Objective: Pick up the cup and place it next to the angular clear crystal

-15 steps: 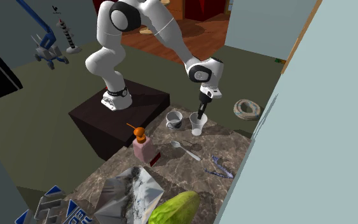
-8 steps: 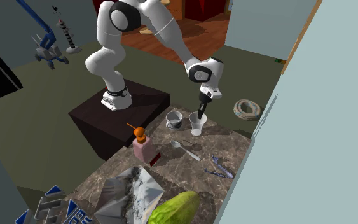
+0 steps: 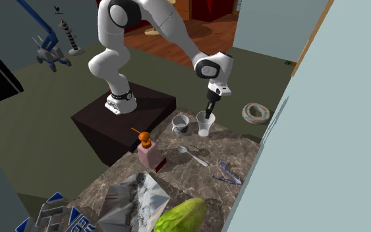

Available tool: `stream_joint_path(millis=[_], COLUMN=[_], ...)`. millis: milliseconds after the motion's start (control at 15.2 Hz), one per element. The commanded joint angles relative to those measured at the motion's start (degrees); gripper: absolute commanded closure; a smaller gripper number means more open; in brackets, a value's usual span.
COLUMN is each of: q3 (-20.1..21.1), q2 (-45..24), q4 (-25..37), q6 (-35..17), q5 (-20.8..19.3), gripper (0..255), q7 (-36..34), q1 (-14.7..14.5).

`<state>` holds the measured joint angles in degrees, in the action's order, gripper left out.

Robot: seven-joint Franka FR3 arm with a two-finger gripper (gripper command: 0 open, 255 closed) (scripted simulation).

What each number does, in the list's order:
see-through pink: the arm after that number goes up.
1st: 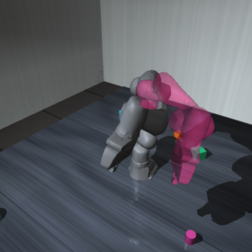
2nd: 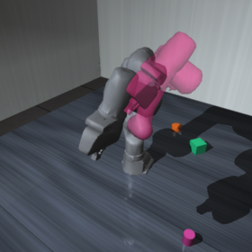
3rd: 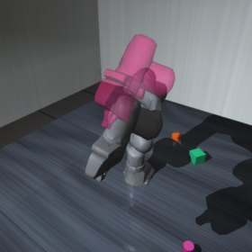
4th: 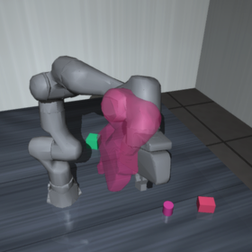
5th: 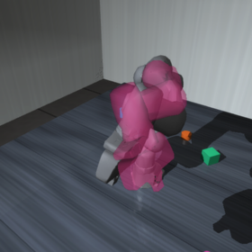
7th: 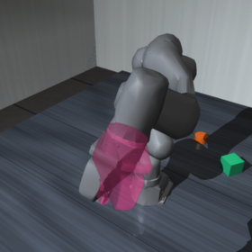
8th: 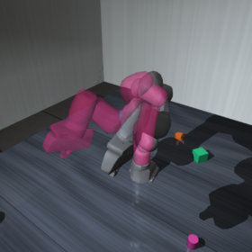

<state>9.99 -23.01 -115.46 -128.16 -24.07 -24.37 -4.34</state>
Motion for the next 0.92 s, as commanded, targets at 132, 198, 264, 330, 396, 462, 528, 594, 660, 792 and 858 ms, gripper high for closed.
stream_joint_path(millis=[132, 198, 264, 330, 396, 462, 528, 594, 660, 792, 858], q3=[0.43, 0.53, 0.62, 0.71, 0.8, 0.88, 0.97, 1.04, 1.12, 1.25, 1.32], q2=[2.06, 2.58, 3.09, 3.59, 4.09, 4.58, 5.05, 5.52, 5.98, 6.88, 7.31], q4=[0.33, 0.42, 0.53, 0.64, 0.77, 0.92, 1.07, 1.24, 1.42, 1.82, 2.04], q6=[2.21, 2.78, 3.35, 3.92, 4.5, 5.08, 5.66, 6.25, 6.85, 8.05, 8.65], q5=[1.02, 1.27, 1.52, 1.76, 2.0, 2.24, 2.48, 2.71, 2.94, 3.38, 3.59], gripper=[255, 255, 255, 255, 255, 255, 255, 255, 255, 255, 255], q7=[1.1, 1.38, 1.65, 1.92, 2.19, 2.46, 2.73, 2.99, 3.25, 3.77, 4.03], q1=[0.22, 0.27, 0.32, 0.37, 0.41, 0.45, 0.48, 0.52, 0.55, 0.61, 0.63])
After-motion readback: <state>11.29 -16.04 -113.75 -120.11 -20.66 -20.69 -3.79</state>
